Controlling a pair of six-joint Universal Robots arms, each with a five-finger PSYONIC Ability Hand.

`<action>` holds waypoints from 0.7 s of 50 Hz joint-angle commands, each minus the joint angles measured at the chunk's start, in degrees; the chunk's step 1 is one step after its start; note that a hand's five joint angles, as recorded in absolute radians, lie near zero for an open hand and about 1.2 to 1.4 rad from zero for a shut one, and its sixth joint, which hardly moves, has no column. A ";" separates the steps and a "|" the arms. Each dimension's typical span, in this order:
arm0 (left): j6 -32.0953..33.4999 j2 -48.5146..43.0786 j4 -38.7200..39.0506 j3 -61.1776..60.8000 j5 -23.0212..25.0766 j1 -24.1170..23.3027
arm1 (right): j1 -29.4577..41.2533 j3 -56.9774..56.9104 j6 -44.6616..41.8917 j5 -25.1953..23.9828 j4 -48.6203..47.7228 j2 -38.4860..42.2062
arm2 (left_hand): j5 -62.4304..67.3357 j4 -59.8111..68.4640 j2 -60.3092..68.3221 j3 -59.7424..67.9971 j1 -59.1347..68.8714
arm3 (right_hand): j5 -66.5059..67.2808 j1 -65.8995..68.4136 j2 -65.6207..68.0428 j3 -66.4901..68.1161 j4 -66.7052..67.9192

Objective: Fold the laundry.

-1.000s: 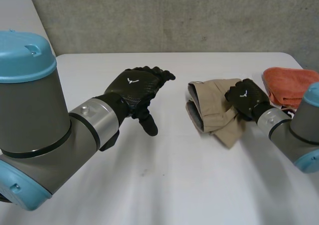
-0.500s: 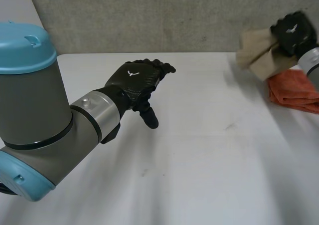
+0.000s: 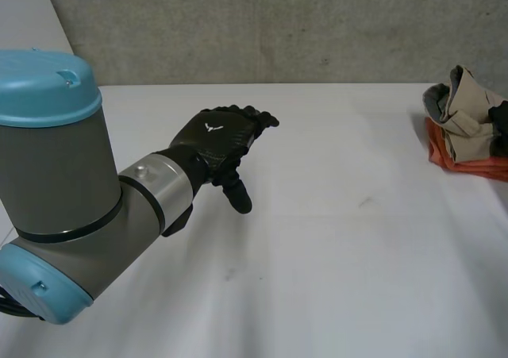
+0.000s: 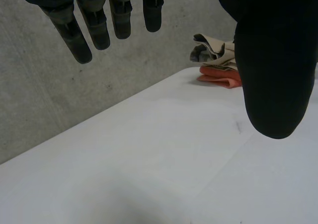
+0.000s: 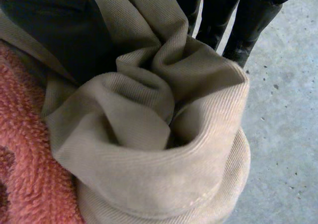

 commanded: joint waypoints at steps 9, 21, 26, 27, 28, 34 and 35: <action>0.01 0.15 0.00 0.06 -0.09 -0.10 | -3.24 6.73 0.09 -1.32 6.70 -7.80 | -1.53 -0.53 -0.52 -0.59 1.32 | -55.21 -44.42 -57.51 -54.71 -58.64; -0.07 0.85 0.00 0.14 -0.09 -0.19 | -7.28 18.59 2.63 1.39 15.04 -22.91 | -1.69 -0.69 -0.69 -0.76 1.16 | -55.21 -44.42 -57.51 -54.71 -58.64; -0.16 1.02 0.00 -0.12 -0.09 -0.19 | -8.95 18.52 1.94 8.42 21.20 -23.63 | -1.69 -0.69 -0.69 -0.76 1.16 | -55.21 -44.42 -57.51 -54.71 -58.64; -0.08 1.11 0.00 -0.12 -0.09 -0.10 | -9.48 18.17 1.59 10.17 22.25 -23.63 | -1.69 -0.69 -0.69 -0.76 1.16 | -55.21 -44.42 -57.51 -54.71 -58.64; -0.07 1.11 0.00 -0.21 -0.09 -0.02 | -10.18 17.47 0.97 12.02 23.22 -23.54 | -1.69 -0.69 -0.69 -0.76 1.16 | -55.21 -44.42 -57.51 -54.71 -58.64; -0.16 2.78 0.00 -0.82 0.00 1.39 | -13.17 7.63 -12.99 26.70 24.73 -23.19 | -1.69 -0.69 -0.69 -0.76 1.16 | -55.21 -44.42 -57.51 -54.71 -58.64; -0.16 3.04 0.00 -0.91 0.00 1.65 | -13.17 6.22 -14.14 28.02 24.29 -23.02 | -1.69 -0.69 -0.69 -0.76 1.16 | -55.21 -44.42 -57.51 -54.71 -58.64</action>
